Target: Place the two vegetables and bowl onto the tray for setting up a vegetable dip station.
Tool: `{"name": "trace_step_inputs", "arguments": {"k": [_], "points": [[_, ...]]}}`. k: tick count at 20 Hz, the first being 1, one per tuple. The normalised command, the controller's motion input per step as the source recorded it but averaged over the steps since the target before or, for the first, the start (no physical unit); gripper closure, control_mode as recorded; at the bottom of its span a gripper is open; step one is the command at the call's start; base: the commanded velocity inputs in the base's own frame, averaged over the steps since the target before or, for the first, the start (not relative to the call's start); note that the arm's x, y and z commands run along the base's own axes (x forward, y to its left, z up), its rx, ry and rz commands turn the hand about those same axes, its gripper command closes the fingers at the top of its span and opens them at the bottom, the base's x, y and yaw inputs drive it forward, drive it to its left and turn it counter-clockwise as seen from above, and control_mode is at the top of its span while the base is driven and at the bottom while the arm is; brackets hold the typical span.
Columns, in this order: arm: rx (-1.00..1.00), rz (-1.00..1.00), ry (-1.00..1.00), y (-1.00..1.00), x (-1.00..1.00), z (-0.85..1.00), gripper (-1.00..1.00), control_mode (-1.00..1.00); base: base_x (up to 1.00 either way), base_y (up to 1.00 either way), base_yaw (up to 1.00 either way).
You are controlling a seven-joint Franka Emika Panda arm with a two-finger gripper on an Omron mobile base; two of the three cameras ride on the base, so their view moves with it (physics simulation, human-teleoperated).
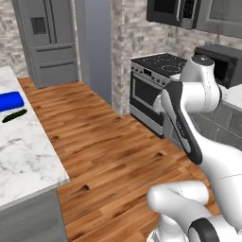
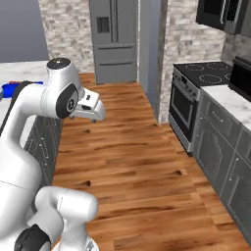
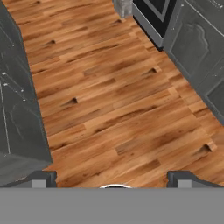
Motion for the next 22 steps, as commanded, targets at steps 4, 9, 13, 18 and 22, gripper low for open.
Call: {"name": "trace_step_inputs", "arguments": {"k": [4, 9, 13, 18, 22], "points": [[0.00, 0.00, 0.00, 0.00, 0.00, 0.00, -1.00, 1.00, 0.58, -0.39, 0.31], [0.00, 0.00, 0.00, 0.00, 0.00, 0.00, -1.00, 1.00, 0.74, -0.34, 0.25], [0.00, 0.00, 0.00, 0.00, 0.00, 0.00, -1.00, 1.00, 0.82, -0.34, 0.23], [0.00, 0.00, 0.00, 0.00, 0.00, 0.00, -1.00, 1.00, 0.90, -0.27, 0.22], [0.00, 0.00, 0.00, 0.00, 0.00, 0.00, -1.00, 1.00, 0.88, -0.27, 0.22]]}}
